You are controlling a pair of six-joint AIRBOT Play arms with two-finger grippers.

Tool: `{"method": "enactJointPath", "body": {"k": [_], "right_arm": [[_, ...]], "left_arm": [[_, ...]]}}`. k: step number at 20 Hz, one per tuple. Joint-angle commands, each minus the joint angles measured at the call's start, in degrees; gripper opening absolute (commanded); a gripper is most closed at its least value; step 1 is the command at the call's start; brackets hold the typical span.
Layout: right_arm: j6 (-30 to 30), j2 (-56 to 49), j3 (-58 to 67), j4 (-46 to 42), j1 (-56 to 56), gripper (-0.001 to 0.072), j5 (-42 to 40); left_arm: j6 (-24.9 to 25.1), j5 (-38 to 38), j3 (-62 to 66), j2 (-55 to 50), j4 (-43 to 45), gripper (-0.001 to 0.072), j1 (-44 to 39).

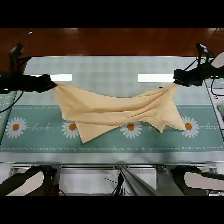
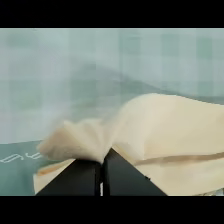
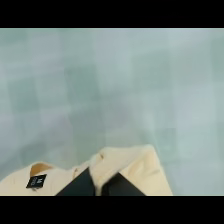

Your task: Fold the shirts.

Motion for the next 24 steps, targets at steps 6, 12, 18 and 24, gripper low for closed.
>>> {"method": "enactJointPath", "body": {"k": [6,12,18,24], "right_arm": [[5.07,-11.76,-0.13,2.45,0.09,0.0038,-12.44],[-5.64,-5.97,2.8,1.33,-2.75,0.0329,-5.77],[-9.51,3.91,5.75,-13.64,-12.98,0.052,9.03],[-12.35,3.85,-0.5,-1.84,-22.16,0.0521,12.17]], "left_arm": [[-4.39,2.32,-0.24,-15.32,-0.5,0.0021,-1.84],[-5.55,-10.01,4.96,-14.97,0.7,0.052,1.29],[-7.61,-21.75,-1.36,-1.97,8.96,0.0522,5.7],[-3.41,-19.91,-26.36,5.27,-7.26,0.0665,5.49]]}}
